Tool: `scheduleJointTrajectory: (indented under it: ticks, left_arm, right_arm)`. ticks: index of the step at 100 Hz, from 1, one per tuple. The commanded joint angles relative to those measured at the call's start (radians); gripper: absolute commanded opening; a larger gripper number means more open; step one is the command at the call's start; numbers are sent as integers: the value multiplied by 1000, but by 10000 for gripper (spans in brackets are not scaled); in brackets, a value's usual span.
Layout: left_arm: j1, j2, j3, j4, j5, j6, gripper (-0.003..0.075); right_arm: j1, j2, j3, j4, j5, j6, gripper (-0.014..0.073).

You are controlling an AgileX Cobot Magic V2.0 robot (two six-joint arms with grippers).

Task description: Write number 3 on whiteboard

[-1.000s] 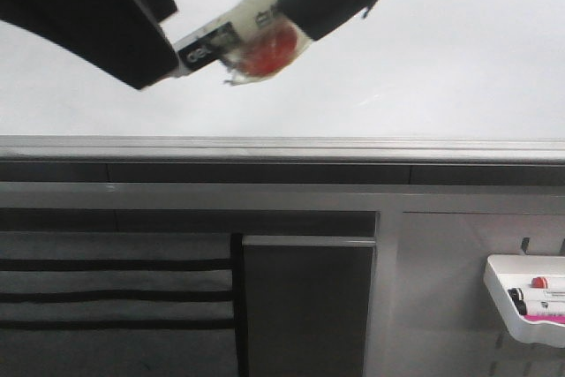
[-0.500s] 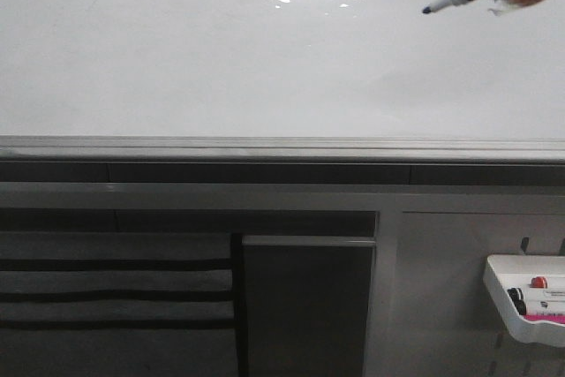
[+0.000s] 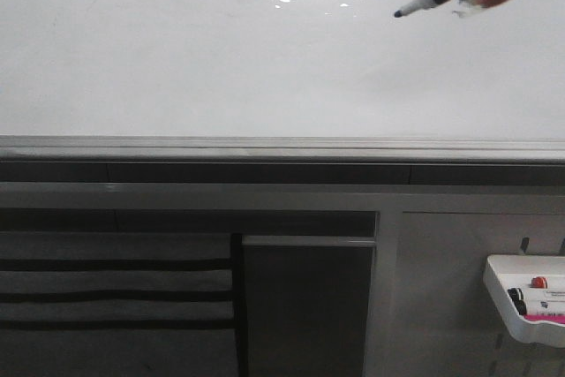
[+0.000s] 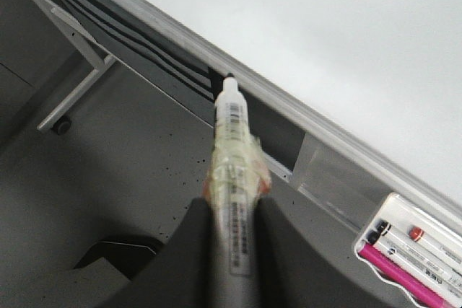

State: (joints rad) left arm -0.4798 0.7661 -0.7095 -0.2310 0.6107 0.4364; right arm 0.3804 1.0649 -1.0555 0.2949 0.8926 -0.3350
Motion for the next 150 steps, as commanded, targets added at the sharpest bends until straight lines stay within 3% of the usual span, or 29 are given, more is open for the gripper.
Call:
scheduleJointTrajectory:
  ticks: [1,18,34,63,86,95,107,121,140,150]
  left_arm:
    - [3,-6,-26,-21,-73,-14,417]
    - [3,-6,-26,-21,-73,-14,417]
    - [3,-6,-26,-21,-73,-14,417]
    - [3,-6,-26,-21,-73,-14,417]
    - [3,-6,-26,-21,-73,-14,417]
    - [3,-6,-26,-21,-73,-14,417]
    - [3,-6,-26,-21,-73,-14,417]
    - [3,-6,-26,-21,-73,-14,417]
    - [3,-6,-26,-21,-73,-14,417]
    - [3,-6,-26,-21,-73,-14,417]
  right_arm:
    - [-4,91,-133,17,21,-2,3]
    - [20,243,-300,0,33,-28,3]
    - [60,331,-358,-5,-39,-47,3]
    - [58,412,-357,-62,-180,-47,3]
    - [27,410,-357,-261,-95,68,3]
    - [29,408,-319,-250,-51,68,3]
    - [78,416,-255,-246,-190,68,3]
    - [84,423,-271,-246,-216,94,3]
    - [48,415,-268,-295,-72,94,3]
    - [53,408,-237,-267,-85,94,3]
